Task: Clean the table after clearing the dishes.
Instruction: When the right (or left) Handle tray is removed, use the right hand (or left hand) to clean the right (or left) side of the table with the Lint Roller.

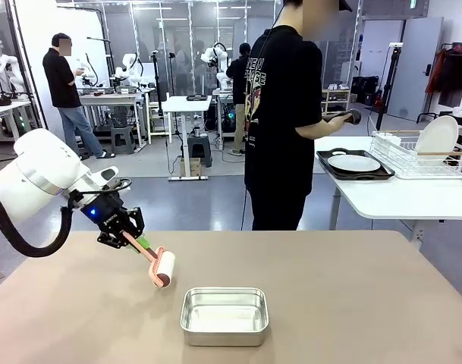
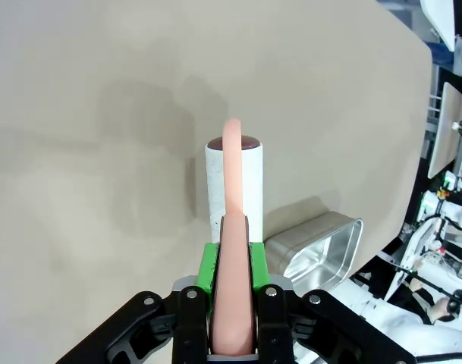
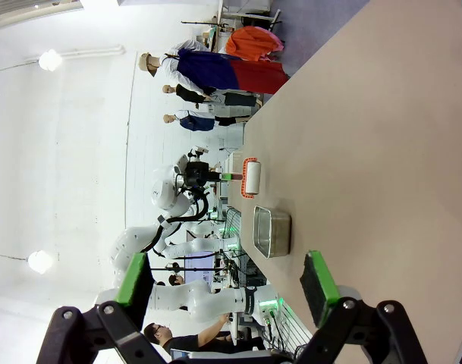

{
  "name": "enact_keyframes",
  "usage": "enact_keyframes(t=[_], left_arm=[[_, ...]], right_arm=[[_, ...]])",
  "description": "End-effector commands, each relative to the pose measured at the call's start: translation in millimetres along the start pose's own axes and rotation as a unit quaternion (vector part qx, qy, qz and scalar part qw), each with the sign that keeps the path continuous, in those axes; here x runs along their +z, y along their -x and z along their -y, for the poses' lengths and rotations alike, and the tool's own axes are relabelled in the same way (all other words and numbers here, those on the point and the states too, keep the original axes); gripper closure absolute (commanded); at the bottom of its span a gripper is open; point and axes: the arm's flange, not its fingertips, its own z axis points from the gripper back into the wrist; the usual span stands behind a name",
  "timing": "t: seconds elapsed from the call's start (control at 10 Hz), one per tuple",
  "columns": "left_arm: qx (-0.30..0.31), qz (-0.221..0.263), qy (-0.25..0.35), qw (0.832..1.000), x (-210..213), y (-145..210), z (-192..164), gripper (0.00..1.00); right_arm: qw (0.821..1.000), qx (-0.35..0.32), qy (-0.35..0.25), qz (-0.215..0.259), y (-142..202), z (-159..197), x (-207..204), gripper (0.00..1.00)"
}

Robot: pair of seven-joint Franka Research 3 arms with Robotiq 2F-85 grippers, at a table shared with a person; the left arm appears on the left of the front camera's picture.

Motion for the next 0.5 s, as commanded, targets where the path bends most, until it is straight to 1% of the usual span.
enact_keyframes(t=[0.0,0.1,0.4], left_arm=[[-0.024,-0.003,0.031,0.999,0,-6,-14,0.79],[-0.039,-0.007,0.043,0.998,-4,-6,-21,0.79],[-0.03,0.013,0.056,0.998,-11,1,-45,0.79]], right_arm=[[1.0,0.0,0.005,-0.002,3,-3,0,0.0],[1.0,0.0,0.005,-0.002,3,-3,0,0.0],[1.0,0.0,0.005,-0.002,3,-3,0,0.0]])
